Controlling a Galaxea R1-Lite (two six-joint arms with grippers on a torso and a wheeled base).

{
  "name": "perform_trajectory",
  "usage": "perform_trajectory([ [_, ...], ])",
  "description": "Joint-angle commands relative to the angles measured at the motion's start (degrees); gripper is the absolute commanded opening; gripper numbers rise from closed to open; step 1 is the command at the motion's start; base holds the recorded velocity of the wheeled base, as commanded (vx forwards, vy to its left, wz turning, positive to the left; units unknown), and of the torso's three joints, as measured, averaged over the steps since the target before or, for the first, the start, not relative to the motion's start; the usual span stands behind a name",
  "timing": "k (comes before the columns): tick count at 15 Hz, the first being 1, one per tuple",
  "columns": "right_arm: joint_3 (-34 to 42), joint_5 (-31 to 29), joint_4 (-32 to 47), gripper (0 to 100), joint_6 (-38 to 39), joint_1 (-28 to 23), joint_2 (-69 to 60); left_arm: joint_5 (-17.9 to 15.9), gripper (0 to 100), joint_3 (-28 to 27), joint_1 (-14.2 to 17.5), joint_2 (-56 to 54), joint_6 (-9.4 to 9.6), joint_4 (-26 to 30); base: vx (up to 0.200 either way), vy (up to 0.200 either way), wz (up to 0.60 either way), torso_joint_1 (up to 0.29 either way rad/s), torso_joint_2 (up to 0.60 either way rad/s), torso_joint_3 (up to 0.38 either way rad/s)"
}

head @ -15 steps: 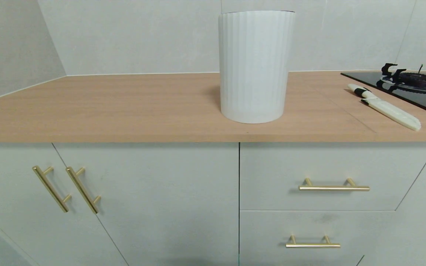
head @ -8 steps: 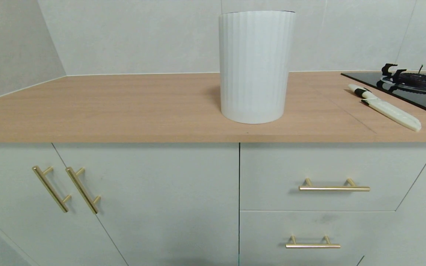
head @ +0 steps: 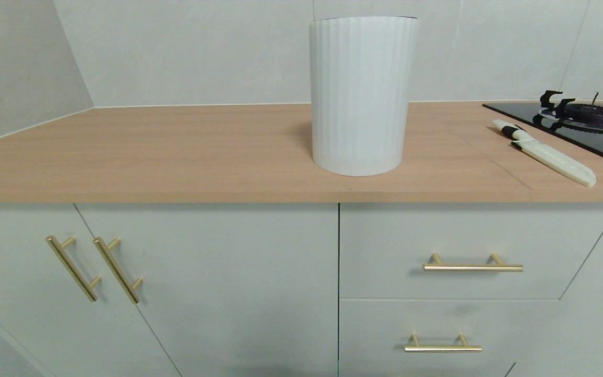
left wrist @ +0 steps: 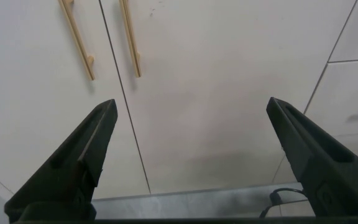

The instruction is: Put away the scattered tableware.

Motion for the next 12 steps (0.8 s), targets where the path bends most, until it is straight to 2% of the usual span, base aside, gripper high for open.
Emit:
perform_trajectory([
  [1,0.0,0.0,-0.04,100,-0.01,0.01,0.07,0.01,100,0.01,0.01,0.02,0.04,0.0,0.0,0.0,0.0,0.046,-0.21,-0.159],
  [4,0.0,0.0,-0.04,100,-0.01,0.01,0.07,0.01,100,0.01,0.01,0.02,0.04,0.0,0.0,0.0,0.0,0.076,-0.25,-0.264],
  [12,0.0,0.0,-0.04,100,-0.01,0.01,0.07,0.01,100,0.01,0.01,0.02,-0.04,0.0,0.0,0.0,0.0,0.175,-0.49,-0.29],
])
